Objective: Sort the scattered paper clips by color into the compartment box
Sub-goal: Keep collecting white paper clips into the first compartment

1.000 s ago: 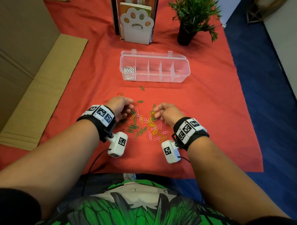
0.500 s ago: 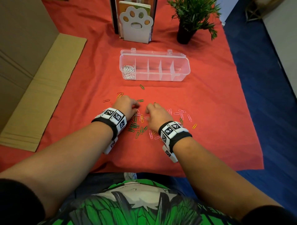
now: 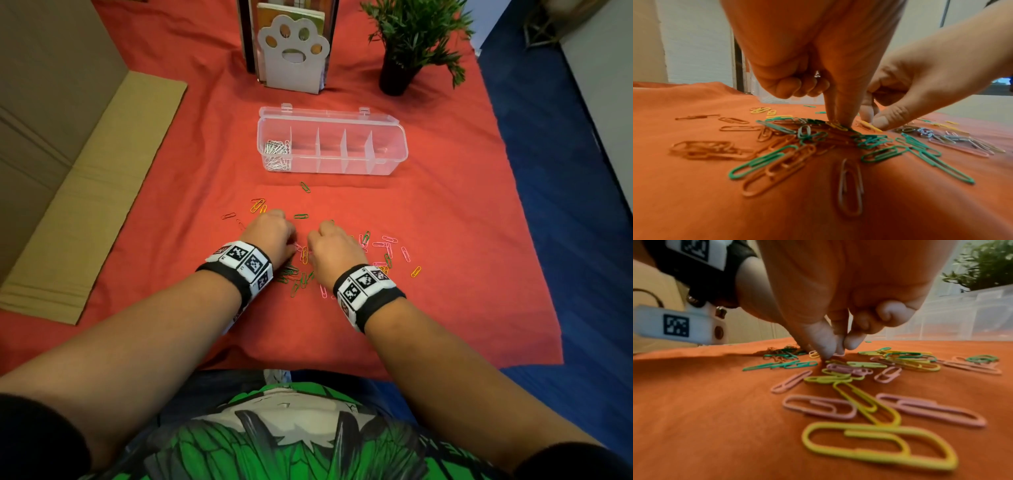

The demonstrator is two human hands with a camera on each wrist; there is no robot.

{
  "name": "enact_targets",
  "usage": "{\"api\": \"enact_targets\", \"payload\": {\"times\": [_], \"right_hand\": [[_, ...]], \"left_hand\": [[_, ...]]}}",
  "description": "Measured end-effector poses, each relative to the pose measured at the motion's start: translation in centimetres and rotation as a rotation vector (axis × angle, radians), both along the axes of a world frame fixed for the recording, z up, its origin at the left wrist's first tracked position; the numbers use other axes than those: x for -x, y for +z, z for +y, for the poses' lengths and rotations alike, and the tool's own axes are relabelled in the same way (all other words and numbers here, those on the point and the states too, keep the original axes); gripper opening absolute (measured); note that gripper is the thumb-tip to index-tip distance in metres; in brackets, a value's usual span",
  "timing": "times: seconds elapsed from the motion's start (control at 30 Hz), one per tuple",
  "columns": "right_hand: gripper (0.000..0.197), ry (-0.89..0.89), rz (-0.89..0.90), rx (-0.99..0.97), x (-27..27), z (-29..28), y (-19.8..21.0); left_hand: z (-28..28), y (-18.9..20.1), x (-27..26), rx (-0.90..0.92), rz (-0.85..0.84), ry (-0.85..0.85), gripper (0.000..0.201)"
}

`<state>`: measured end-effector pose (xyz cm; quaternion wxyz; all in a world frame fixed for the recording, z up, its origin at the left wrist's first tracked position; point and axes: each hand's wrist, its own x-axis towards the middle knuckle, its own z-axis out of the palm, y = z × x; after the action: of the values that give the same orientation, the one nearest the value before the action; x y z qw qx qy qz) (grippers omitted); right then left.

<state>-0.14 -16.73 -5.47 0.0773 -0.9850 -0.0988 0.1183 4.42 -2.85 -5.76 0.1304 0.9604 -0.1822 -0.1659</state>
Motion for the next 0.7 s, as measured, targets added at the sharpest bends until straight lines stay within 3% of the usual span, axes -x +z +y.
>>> {"api": "enact_targets", "payload": {"times": [0.13,0.23,0.33,0.43,0.57,0.63,0.7], "right_hand": [[0.025,-0.004,0.061,0.042,-0.1,0.2,0.3],[0.025,-0.144,0.2,-0.104,-1.0,-0.7,1.0],[0.009,-0.407,0.258,-0.424,-1.4,-2.4,1.5],[0.022,-0.644,0.342,-0.803,-1.5,-4.2,1.2],[0.028,-0.95,0.439,-1.368,-1.0,-5.9,1.7],[0.025,-1.079,0.474,-1.583,-0.7,-6.7,2.2],[0.024,-1.136,0.5,-1.661,-0.4,-7.2,2.5]], "left_hand": [[-0.2,-0.1,0.0,-0.04,0.0,-0.018,0.025],[-0.3,0.1,-0.1,0.071,0.061,0.095,0.025],[0.0,0.6,-0.7,0.263,0.168,0.262,0.017],[0.0,1.0,-0.9,0.459,0.323,0.412,0.002],[-0.5,1.6,-0.7,0.883,0.589,0.668,0.031],[-0.8,2.1,-0.6,0.963,0.689,0.773,0.03],[-1.0,2.2,-0.7,0.934,0.695,0.789,0.029]]}}
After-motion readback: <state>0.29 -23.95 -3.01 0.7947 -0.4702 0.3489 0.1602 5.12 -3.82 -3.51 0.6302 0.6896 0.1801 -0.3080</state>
